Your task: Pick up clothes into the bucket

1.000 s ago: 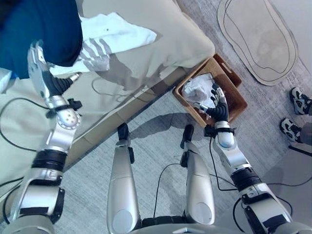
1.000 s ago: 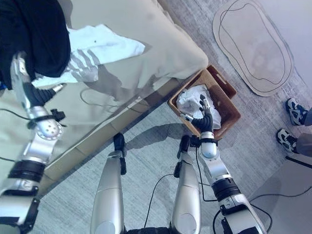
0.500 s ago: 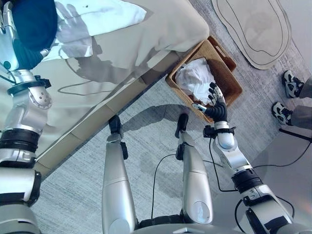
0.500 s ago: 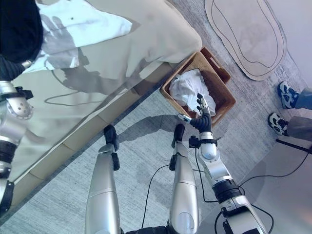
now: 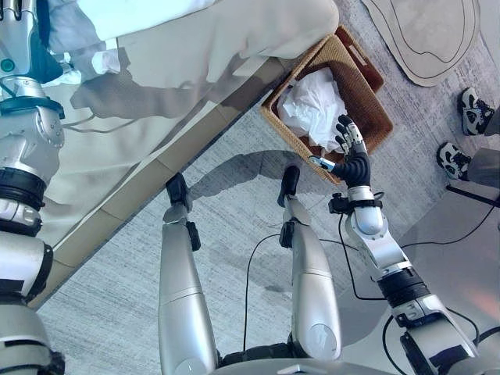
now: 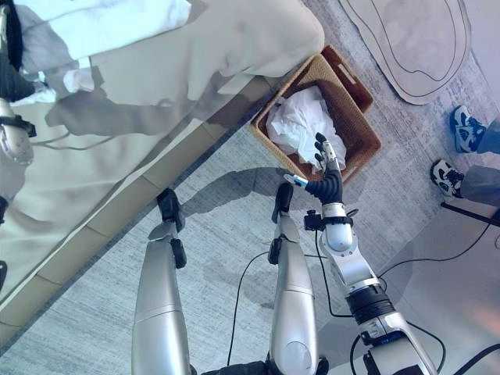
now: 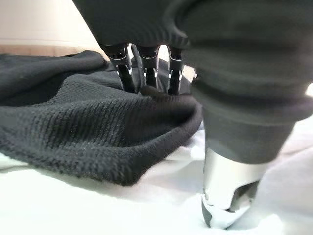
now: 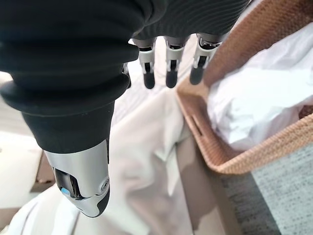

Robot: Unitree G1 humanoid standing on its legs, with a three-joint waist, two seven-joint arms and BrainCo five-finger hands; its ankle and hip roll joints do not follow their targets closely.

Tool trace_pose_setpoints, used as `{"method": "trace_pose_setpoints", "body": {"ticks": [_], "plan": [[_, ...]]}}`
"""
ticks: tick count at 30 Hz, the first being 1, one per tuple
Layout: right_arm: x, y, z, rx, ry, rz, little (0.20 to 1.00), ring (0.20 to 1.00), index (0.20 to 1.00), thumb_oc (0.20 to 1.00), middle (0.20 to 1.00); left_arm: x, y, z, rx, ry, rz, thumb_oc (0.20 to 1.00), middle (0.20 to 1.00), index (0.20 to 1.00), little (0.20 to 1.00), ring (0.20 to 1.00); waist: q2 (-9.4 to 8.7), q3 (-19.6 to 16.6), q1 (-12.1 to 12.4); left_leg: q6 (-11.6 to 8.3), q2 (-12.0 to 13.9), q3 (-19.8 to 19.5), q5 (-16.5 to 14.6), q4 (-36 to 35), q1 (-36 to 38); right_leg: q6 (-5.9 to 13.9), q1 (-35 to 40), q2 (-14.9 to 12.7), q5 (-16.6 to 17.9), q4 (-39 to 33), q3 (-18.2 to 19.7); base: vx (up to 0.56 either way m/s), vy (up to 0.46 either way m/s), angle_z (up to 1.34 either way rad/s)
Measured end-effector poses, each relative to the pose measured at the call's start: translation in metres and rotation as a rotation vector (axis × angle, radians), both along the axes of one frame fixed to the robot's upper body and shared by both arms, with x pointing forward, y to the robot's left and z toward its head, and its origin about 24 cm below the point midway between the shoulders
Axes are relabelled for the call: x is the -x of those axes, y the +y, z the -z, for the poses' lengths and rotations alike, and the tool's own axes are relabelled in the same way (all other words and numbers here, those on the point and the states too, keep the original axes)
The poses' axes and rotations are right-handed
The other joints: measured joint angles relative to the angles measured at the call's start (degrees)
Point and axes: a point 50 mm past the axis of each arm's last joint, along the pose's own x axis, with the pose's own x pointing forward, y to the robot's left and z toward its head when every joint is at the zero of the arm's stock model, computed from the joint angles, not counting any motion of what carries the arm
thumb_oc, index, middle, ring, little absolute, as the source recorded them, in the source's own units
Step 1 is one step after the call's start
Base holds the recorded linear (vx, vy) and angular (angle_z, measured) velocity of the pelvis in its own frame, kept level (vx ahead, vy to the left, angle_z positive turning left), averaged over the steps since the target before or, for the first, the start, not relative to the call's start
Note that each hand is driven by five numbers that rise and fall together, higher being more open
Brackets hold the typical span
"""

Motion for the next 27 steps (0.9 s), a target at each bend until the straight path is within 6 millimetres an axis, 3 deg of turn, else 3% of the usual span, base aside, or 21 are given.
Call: {"method": "trace_pose_setpoints", "body": {"ticks": [2, 5, 6, 7, 18, 22, 27], "plan": [[-0.001, -0.005, -0.004, 0.014, -0.01, 0.001, 1.0, 1.0, 1.0, 1.0, 1.0, 0.0, -0.002, -0.016, -0.06, 0.017, -0.026, 1.0, 1.0, 1.0, 1.0, 1.0, -0.05, 0.0, 0.0, 0.04, 0.0, -0.1, 0.0, 0.6, -1.0, 0.07, -0.5, 0.2, 0.2, -0.4, -0.1, 0.03, 0.006, -0.02], [0.0, -0.007, -0.009, 0.002, -0.027, 0.001, 1.0, 1.0, 1.0, 1.0, 1.0, 0.0, 0.004, -0.022, -0.104, 0.091, -0.087, 1.0, 1.0, 1.0, 1.0, 1.0, -0.08, -0.1, -0.6, 0.02, 0.0, 0.1, 0.0, 0.8, -1.1, 0.21, -0.5, 0.1, 0.4, -0.8, 0.3, 0.0, 0.016, -0.03], [0.0, -0.008, -0.01, -0.002, -0.032, -0.004, 1.0, 1.0, 1.0, 1.0, 1.0, 0.0, 0.006, -0.025, -0.114, 0.115, -0.104, 0.369, 0.369, 0.369, 0.369, 0.369, -0.08, -0.1, -0.8, 0.02, 0.0, 0.1, 0.0, 0.8, -1.2, 0.15, -0.6, 0.2, 0.3, -0.8, 0.3, 0.0, 0.0, 0.0], [0.001, -0.008, -0.011, -0.005, -0.033, -0.008, 1.0, 1.0, 1.0, 1.0, 1.0, 0.001, 0.007, -0.026, -0.119, 0.128, -0.112, 0.2, 0.2, 0.2, 0.2, 0.2, -0.08, -0.1, -0.9, 0.02, 0.0, 0.1, 0.0, 0.8, -1.2, 0.15, -0.6, 0.2, 0.3, -0.8, 0.4, 0.0, 0.0, 0.0], [0.003, -0.009, -0.007, -0.019, -0.014, -0.047, 1.0, 1.0, 1.0, 1.0, 1.0, 0.004, 0.009, -0.046, -0.166, 0.142, -0.177, 0.2, 0.2, 0.2, 0.2, 0.2, -0.02, -0.1, -1.1, 0.03, 0.2, 0.0, 0.0, 1.0, -1.4, 0.44, -0.9, 0.4, 0.9, -1.0, 0.4, 0.0, 0.0, 0.0], [0.003, -0.008, -0.007, -0.018, -0.013, -0.049, 1.0, 1.0, 1.0, 1.0, 1.0, 0.003, 0.013, -0.037, -0.155, 0.191, -0.192, 0.2, 0.2, 0.2, 0.2, 0.2, 0.01, 0.0, -1.0, 0.04, 0.3, 0.2, 0.0, 0.9, 0.0, 0.43, 0.0, 0.4, 0.9, -0.6, 0.7, 0.0, -0.004, -0.01], [0.003, -0.008, -0.005, -0.015, -0.004, -0.053, 1.0, 1.0, 1.0, 1.0, 1.0, 0.001, 0.021, -0.012, -0.134, 0.295, -0.218, 0.2, 0.2, 0.2, 0.2, 0.2, 0.06, -0.1, -0.8, 0.05, 0.4, 1.0, 0.2, -1.5, 4.0, 0.18, 2.5, 0.5, 0.7, -0.8, 1.0, 0.0, -0.013, 0.0]]}}
